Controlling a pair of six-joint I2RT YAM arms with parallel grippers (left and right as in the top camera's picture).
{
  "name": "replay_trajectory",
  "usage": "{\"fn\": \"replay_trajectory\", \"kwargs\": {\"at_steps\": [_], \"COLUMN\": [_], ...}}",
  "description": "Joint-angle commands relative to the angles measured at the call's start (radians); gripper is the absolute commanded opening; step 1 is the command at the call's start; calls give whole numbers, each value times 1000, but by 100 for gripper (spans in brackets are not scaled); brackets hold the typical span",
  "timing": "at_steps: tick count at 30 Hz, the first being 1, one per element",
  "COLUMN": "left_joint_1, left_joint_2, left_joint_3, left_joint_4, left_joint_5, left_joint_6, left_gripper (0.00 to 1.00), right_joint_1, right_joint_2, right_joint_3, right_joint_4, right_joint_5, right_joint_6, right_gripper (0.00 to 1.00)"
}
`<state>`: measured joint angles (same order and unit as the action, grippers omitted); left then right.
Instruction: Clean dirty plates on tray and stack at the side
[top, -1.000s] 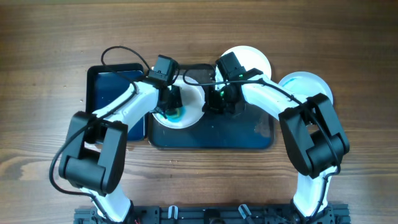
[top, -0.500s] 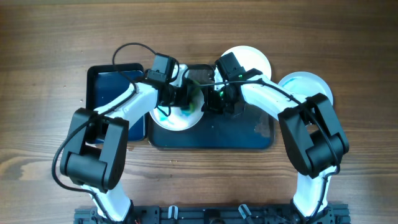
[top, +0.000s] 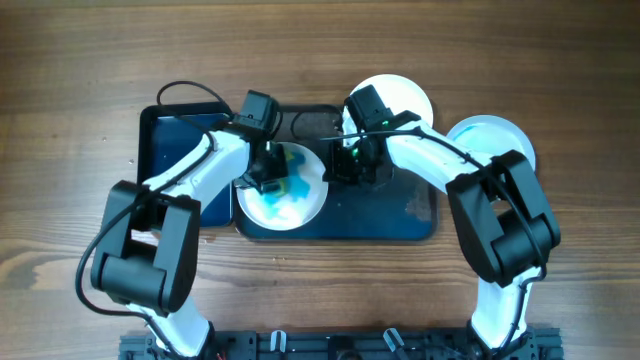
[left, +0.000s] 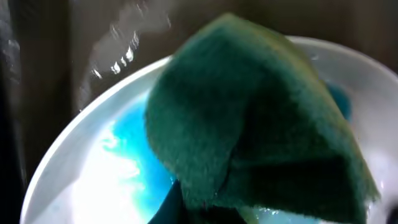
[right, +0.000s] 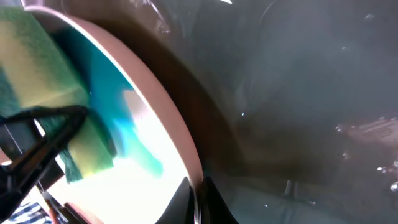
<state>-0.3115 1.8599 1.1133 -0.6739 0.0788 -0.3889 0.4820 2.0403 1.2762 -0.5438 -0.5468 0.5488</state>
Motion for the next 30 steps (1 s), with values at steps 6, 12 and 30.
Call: {"fn": "replay_trajectory", "kwargs": {"at_steps": [6,12,30], "left_joint_1": [7,6,3], "left_joint_2": [42,42,42], "left_joint_3": [-68,-68,-68], "left_joint_4": [47,40,84], "left_joint_5": [398,-340,67], "left_joint_6": [334,-313,-170], "left_gripper": [4,4,4], "right_joint_1": [6,6,6], "right_joint_2": [15,15,15], "right_joint_3": [-8,-8,-8], "right_joint_4": [8,8,8], "right_joint_5": [-20,-19,-12], "right_joint_6": [0,0,1], "right_gripper": [4,4,4]}}
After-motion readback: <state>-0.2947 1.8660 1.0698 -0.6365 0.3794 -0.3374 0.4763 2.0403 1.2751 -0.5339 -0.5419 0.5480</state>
